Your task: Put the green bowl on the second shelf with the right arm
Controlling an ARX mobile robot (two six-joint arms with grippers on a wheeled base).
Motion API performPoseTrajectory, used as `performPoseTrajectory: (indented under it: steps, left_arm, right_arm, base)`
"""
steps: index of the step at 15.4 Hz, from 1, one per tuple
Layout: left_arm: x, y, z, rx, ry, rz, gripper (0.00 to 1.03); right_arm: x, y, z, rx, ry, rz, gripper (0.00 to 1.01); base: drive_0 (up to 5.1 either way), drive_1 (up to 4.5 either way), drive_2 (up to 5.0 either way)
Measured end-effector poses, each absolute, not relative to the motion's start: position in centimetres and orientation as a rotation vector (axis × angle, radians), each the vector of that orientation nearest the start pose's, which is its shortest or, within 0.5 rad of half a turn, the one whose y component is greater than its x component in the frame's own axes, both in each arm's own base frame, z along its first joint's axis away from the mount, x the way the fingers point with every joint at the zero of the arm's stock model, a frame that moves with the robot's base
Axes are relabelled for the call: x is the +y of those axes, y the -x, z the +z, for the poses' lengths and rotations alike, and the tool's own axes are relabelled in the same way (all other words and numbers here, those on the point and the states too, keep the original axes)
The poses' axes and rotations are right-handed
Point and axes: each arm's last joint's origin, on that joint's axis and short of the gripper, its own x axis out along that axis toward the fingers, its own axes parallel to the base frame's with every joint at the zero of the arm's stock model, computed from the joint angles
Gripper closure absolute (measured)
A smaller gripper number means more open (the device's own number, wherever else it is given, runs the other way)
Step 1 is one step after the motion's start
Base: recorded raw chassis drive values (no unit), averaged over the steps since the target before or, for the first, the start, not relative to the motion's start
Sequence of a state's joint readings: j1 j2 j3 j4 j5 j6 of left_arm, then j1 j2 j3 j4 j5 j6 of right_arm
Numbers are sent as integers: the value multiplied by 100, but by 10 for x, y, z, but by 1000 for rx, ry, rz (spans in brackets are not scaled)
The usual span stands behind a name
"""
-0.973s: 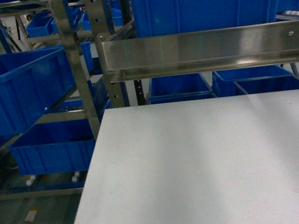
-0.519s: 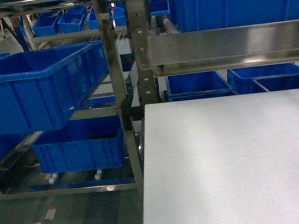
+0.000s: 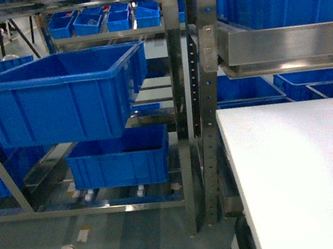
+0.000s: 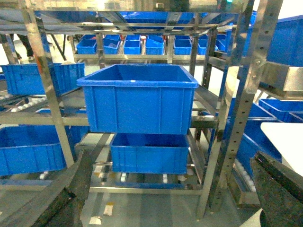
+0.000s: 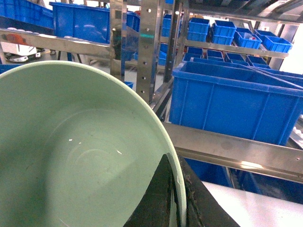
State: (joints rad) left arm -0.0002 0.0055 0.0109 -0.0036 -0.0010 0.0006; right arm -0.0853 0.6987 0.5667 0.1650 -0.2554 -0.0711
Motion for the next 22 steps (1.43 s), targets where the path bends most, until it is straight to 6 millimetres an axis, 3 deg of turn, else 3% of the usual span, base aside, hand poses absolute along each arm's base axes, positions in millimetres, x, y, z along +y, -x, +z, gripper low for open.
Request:
performPoseTrajectory:
  steps: [22]
  left_arm:
    - [0,-97,166,-1,0,3,5]
  right_arm:
    - [-7,-164,304,-43,77,169,99]
  base:
    - [-498,246,246]
